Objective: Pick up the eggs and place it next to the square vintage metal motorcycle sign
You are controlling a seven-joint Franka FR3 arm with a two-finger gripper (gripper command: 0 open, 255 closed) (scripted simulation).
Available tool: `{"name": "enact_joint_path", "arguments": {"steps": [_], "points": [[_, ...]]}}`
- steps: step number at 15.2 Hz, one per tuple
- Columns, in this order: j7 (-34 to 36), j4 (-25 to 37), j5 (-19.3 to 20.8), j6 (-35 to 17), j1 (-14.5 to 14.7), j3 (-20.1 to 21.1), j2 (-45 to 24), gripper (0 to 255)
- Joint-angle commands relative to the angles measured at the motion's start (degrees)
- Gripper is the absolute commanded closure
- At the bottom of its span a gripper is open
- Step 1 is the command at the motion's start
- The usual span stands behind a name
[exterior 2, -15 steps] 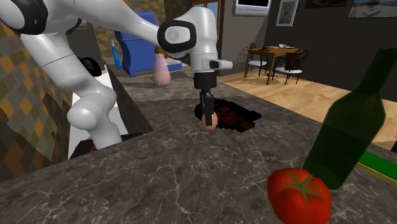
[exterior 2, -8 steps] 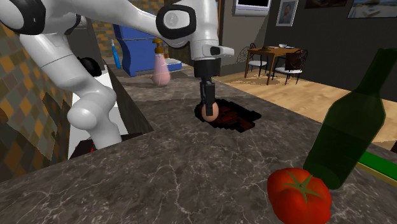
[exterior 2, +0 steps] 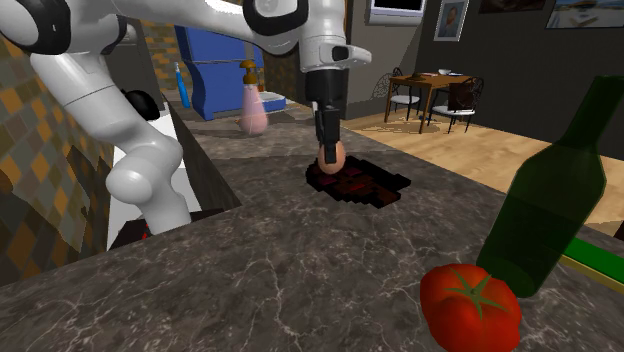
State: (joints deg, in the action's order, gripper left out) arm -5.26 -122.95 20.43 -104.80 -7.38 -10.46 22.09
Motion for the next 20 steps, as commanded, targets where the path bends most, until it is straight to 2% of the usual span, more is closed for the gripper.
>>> {"name": "enact_joint_path", "arguments": {"steps": [1, 8, 20], "points": [[-0.47, 1.41, -0.14, 1.52, 0.02, 0.09, 0.16, 255], [-1.81, 6.98, -0.67, 6.42, 0.17, 0.47, -0.36, 255], [14.14, 4.28, -5.15, 12.59, 5.88, 13.07, 3.54, 255]]}}
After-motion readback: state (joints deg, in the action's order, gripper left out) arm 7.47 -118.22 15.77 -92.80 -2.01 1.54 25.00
